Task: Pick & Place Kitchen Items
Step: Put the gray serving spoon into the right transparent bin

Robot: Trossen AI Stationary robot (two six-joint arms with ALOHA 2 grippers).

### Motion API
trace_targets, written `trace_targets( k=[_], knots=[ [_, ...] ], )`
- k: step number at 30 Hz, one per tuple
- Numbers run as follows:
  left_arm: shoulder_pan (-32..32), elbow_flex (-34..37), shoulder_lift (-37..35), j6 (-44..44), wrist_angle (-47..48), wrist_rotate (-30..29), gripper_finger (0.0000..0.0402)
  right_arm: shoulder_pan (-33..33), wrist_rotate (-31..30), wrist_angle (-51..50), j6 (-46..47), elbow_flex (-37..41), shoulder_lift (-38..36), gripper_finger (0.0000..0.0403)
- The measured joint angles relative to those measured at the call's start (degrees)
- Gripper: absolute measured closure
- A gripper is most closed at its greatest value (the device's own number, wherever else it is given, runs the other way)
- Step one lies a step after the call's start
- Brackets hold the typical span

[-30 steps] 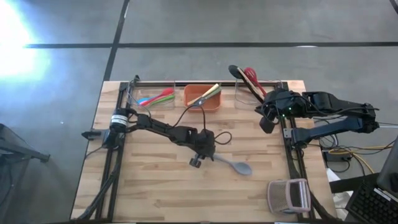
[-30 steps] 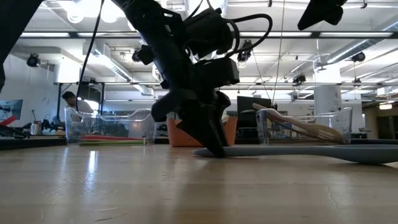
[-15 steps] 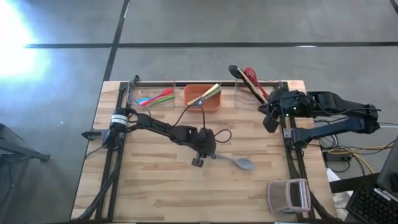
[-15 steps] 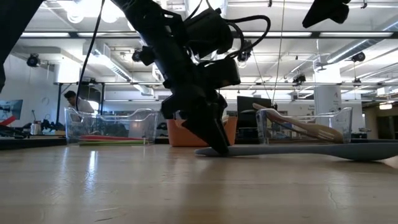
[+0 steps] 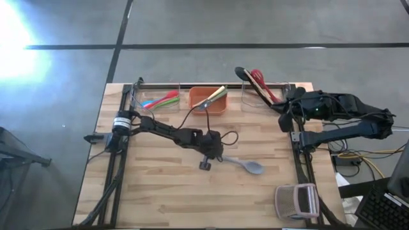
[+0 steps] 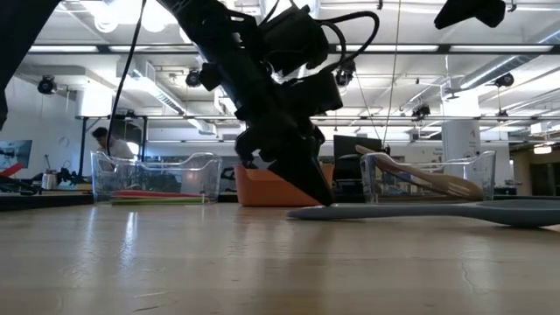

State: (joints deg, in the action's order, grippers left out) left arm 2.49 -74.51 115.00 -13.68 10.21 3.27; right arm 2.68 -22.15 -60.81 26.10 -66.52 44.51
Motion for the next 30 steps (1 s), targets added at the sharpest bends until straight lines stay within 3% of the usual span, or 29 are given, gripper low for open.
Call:
trace_targets(
  k=[9, 16, 30],
  knots=[
    [0.01, -0.12, -1.65, -1.57, 1.69, -2.67, 0.0394, -0.04, 0.34, 0.17, 0.67, 0.0, 1.43, 0.036],
    [0.07, 2.27, -8.47, 0.57, -0.64, -8.55, 0.0399, -0.2, 7.36, 0.38, 0.46, 0.57, 4.83, 0.036],
    [0.03, 30.64, -32.5, 10.21, -31.88, -12.44, 0.0399, -4.96, 15.92, 4.31, 1.3, 6.45, 18.56, 0.036]
  ],
)
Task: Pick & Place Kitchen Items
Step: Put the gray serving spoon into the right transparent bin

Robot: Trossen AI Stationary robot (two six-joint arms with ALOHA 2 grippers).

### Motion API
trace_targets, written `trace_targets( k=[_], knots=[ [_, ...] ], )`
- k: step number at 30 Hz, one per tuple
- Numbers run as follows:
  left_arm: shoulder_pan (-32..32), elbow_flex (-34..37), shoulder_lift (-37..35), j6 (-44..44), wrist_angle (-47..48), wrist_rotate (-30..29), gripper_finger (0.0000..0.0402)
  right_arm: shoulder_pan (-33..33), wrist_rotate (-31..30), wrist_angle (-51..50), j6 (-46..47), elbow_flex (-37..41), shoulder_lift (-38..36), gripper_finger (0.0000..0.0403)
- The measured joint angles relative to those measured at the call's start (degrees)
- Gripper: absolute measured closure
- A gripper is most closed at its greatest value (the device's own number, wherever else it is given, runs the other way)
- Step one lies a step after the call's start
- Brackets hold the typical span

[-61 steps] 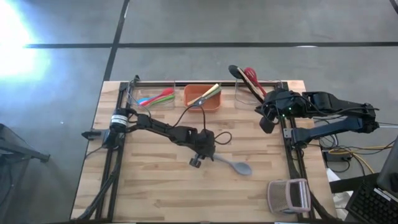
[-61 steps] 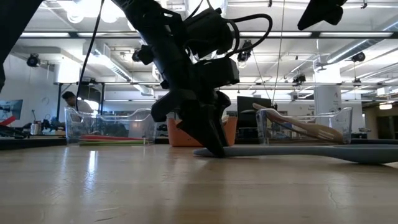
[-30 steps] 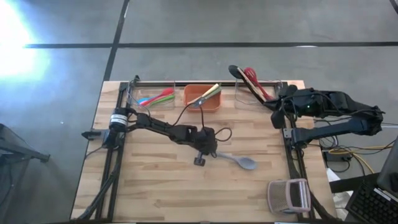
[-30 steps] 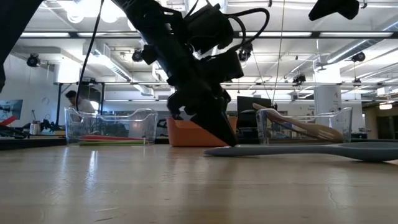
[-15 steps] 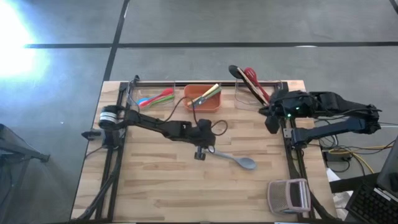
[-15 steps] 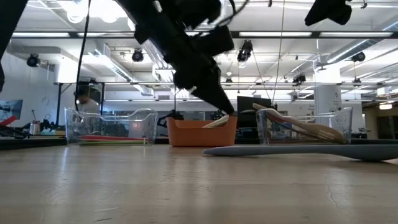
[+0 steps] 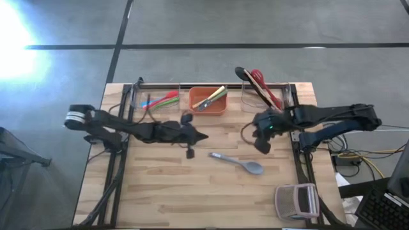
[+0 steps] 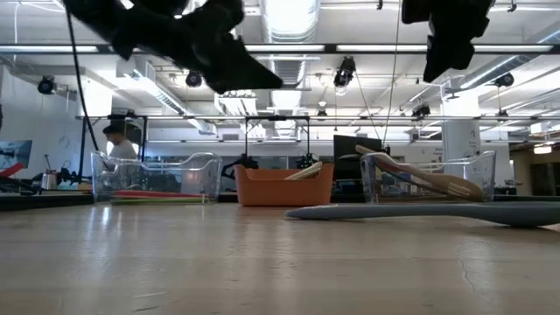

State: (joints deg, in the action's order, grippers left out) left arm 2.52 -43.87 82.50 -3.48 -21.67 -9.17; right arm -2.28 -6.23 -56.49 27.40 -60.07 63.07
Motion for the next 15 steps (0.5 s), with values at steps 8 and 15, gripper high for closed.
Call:
trace_targets(
  k=[8, 15],
  knots=[
    [0.11, 12.71, -9.25, 6.52, -9.02, 0.04, 0.0398, -4.86, 4.96, -0.06, 2.58, -2.13, 11.01, 0.036],
    [0.13, 17.45, -13.95, 8.49, -13.54, 0.07, 0.0398, -6.43, 7.73, -0.52, 2.64, -5.48, 21.69, 0.0358]
  ],
)
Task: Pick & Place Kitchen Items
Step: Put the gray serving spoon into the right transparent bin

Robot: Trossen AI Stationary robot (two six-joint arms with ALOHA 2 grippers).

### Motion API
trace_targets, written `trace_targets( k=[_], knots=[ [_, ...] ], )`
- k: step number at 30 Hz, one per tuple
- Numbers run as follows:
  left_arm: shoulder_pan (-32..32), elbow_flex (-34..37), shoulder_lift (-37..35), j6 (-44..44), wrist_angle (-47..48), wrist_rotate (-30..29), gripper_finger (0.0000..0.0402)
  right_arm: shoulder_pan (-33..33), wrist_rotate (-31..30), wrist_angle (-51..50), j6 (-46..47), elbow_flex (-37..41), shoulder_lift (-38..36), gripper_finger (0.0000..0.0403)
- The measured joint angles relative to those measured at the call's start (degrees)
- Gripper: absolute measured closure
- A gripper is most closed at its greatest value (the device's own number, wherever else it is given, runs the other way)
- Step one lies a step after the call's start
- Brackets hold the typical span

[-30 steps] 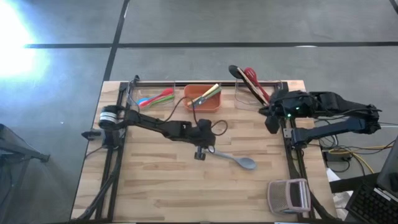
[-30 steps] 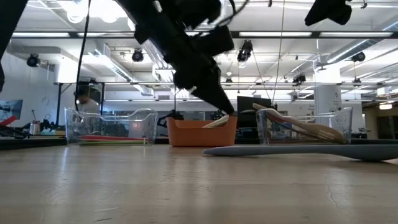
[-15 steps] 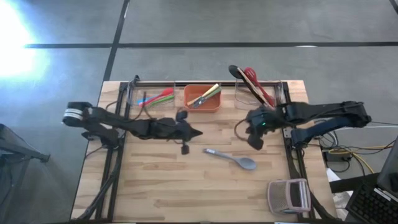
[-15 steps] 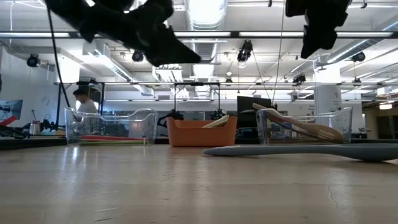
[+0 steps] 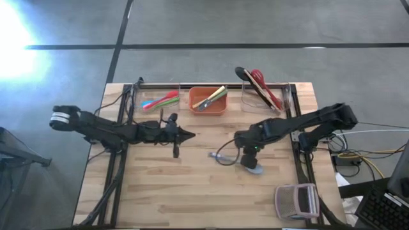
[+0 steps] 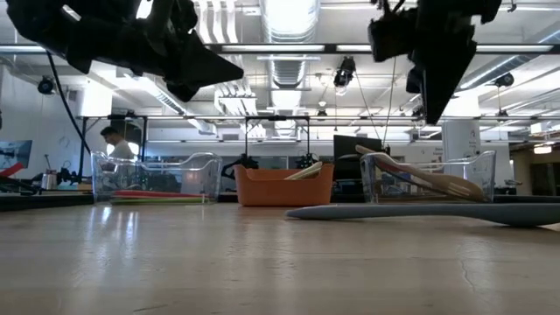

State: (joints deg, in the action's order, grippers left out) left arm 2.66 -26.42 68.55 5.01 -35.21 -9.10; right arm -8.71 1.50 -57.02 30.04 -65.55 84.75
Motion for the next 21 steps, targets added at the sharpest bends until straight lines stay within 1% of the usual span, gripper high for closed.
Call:
trace_targets(
  k=[4, 7, 12, 16, 21],
  knots=[
    [0.04, 0.47, -1.63, -0.22, 0.53, 0.25, 0.0398, 0.04, 1.01, -0.43, -0.44, -1.91, 5.32, 0.0333],
    [0.04, 0.51, -2.45, -0.22, 3.27, 0.5, 0.0398, 0.07, 2.63, -0.4, -0.42, -3.1, 8.65, 0.0302],
    [0.04, 0.49, -2.86, -0.24, 5.1, 0.5, 0.0398, -0.03, 5.08, -0.35, 0.16, -3.59, 13.6, 0.0245],
    [0.04, 0.5, -2.86, -0.28, 5.32, 0.5, 0.0398, -0.07, 5.24, -0.27, 1.26, -3.57, 16.8, 0.0209],
    [0.04, 0.47, -2.92, -0.3, 5.34, 0.5, 0.0398, -0.07, 5.24, 1.14, 1.31, -3.59, 19.45, 0.0176]
  ],
)
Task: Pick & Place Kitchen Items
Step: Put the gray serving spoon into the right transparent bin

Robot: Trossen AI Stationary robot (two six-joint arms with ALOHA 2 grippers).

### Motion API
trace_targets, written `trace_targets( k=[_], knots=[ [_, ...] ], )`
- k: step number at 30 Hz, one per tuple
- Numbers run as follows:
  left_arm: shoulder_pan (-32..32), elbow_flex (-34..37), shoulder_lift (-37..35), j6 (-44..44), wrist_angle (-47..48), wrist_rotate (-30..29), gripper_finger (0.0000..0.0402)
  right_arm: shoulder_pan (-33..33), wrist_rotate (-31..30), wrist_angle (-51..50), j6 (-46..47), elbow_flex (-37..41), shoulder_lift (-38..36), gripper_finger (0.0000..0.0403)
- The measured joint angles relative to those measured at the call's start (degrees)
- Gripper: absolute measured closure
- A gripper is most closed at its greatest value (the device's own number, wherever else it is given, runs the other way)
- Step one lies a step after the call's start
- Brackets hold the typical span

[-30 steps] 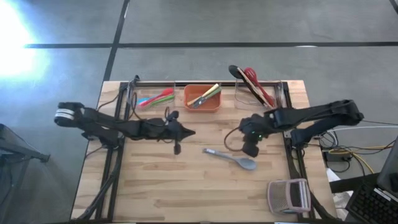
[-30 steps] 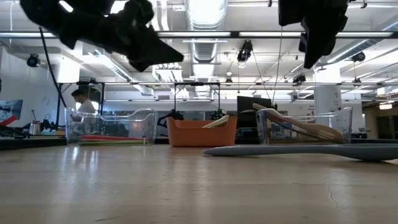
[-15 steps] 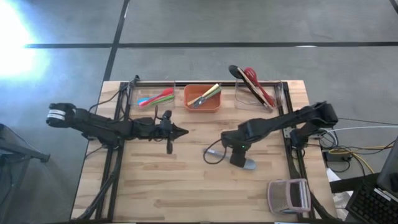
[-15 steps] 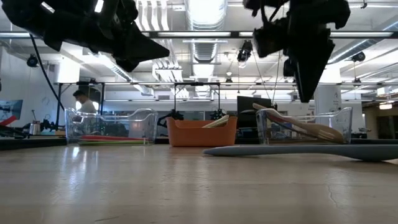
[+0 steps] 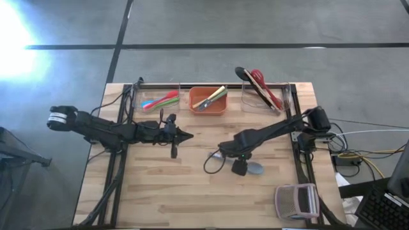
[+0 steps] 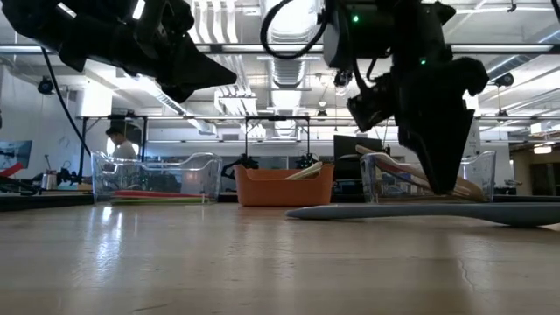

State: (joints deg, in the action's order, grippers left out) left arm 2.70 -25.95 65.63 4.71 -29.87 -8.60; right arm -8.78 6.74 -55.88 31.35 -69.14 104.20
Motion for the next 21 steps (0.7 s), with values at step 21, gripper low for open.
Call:
trace_targets(
  k=[21],
  knots=[
    [0.02, -0.01, 0.0, 0.02, 0.55, -0.02, 0.0398, -0.04, 0.75, 2.88, -0.77, -0.1, 9.81, 0.0202]
  ],
)
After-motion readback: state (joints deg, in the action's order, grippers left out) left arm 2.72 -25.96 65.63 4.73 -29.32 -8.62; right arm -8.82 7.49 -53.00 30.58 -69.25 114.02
